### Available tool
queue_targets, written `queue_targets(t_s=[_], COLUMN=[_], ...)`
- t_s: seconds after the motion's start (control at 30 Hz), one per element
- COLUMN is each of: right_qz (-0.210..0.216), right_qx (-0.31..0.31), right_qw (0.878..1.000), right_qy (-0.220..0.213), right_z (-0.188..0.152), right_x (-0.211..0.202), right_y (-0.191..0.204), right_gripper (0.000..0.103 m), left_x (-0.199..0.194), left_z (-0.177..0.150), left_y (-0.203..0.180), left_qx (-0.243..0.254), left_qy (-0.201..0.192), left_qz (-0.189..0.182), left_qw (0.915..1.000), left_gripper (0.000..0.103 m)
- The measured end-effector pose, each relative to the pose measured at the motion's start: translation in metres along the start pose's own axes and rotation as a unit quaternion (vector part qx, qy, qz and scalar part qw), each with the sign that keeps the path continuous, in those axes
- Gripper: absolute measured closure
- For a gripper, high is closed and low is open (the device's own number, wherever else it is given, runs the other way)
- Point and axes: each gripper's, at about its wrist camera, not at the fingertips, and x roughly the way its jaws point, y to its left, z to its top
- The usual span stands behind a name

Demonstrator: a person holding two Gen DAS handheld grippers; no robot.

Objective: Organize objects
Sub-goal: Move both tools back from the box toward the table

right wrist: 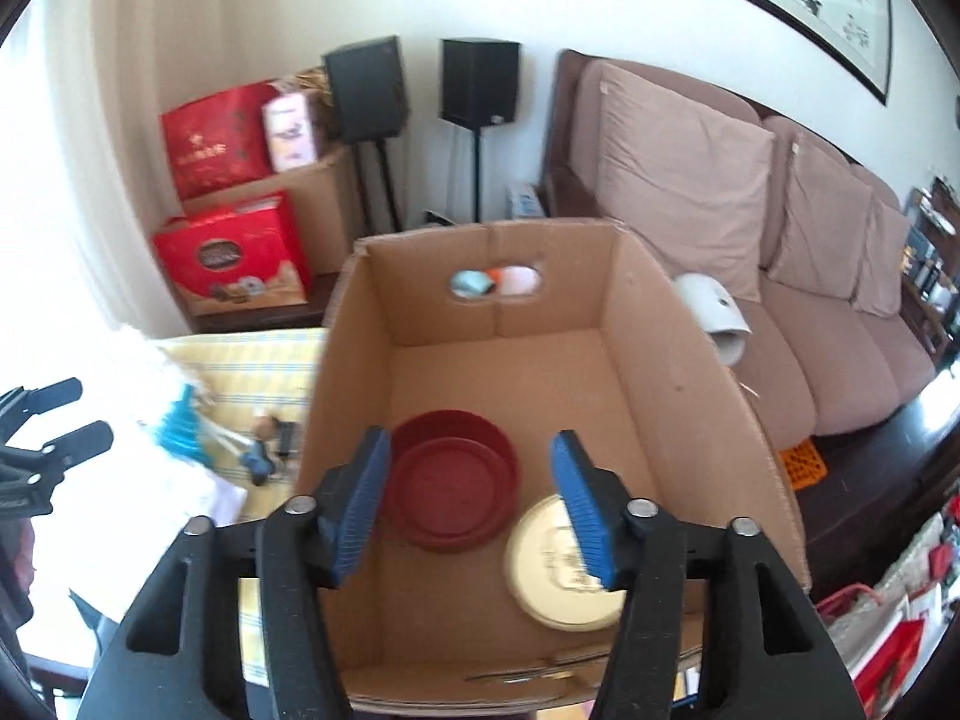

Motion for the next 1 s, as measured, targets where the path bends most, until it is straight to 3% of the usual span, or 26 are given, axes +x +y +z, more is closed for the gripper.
queue_targets(t_s=[0.13, 0.27, 1.0], right_qz=[0.025, 0.049, 0.128], right_qx=[-0.009, -0.015, -0.053], right_qw=[1.000, 0.999, 0.990], right_qy=[-0.007, -0.007, 0.019], right_z=[0.000, 0.001, -0.001], right_x=[-0.003, -0.003, 0.051], right_y=[0.026, 0.052, 0.167], right_gripper=[0.021, 0.021, 0.020], left_x=[-0.008, -0.016, -0.012], left_z=[-0.006, -0.013, -0.074], left_y=[0.021, 0.040, 0.143], left_qx=[-0.022, -0.027, -0.097], left_qy=[0.010, 0.004, 0.023], left_qz=[0.005, 0.024, 0.066], left_qw=[0.9997, 0.9993, 0.9928], left_gripper=[0.004, 0.000, 0.000])
